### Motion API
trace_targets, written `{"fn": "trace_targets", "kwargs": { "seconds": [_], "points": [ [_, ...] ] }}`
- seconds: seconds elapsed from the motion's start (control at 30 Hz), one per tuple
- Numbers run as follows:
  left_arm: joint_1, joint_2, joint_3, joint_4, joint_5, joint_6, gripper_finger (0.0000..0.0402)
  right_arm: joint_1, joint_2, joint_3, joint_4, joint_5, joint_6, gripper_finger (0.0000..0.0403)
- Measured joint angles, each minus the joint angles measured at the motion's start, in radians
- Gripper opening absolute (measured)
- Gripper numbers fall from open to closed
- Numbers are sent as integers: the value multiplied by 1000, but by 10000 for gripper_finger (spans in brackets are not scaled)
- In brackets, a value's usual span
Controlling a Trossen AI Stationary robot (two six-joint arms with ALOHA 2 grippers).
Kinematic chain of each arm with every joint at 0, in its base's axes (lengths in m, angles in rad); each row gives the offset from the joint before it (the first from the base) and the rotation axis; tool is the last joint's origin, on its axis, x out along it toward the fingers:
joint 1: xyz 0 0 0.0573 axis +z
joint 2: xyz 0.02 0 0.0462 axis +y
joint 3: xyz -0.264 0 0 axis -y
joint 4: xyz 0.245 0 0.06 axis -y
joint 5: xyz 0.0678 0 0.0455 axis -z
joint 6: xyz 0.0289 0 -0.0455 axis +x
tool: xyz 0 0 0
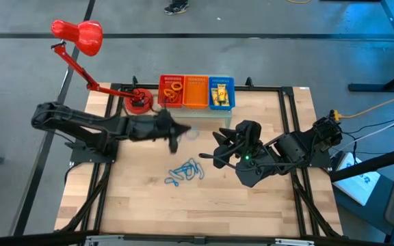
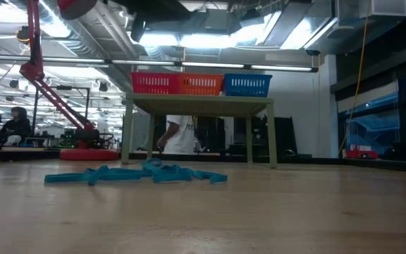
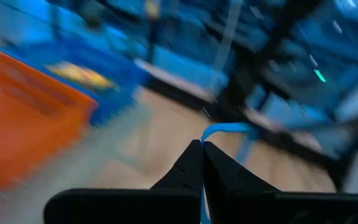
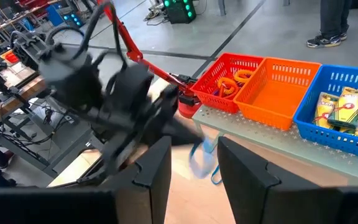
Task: Pick & Place Office Desk Supplies
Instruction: Put the blue rubber band into the orange bin on the shelf
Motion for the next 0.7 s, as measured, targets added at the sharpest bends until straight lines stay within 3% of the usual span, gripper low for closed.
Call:
{"fn": "trace_targets", "kwargs": {
  "seconds": [0.2,0.43,0.6,0.7],
  "points": [
    [158,-10,9,94,-46,73,2,-2,0,0,1,21,5,132],
    [394,12,132,-61,117,139,2,-2,0,0,0,26,4,131],
    [537,101,233,-173,294,135,2,-6,0,0,0,26,0,131],
    [576,169,271,-194,333,147,2,-10,0,0,0,26,-3,131]
  ]
}}
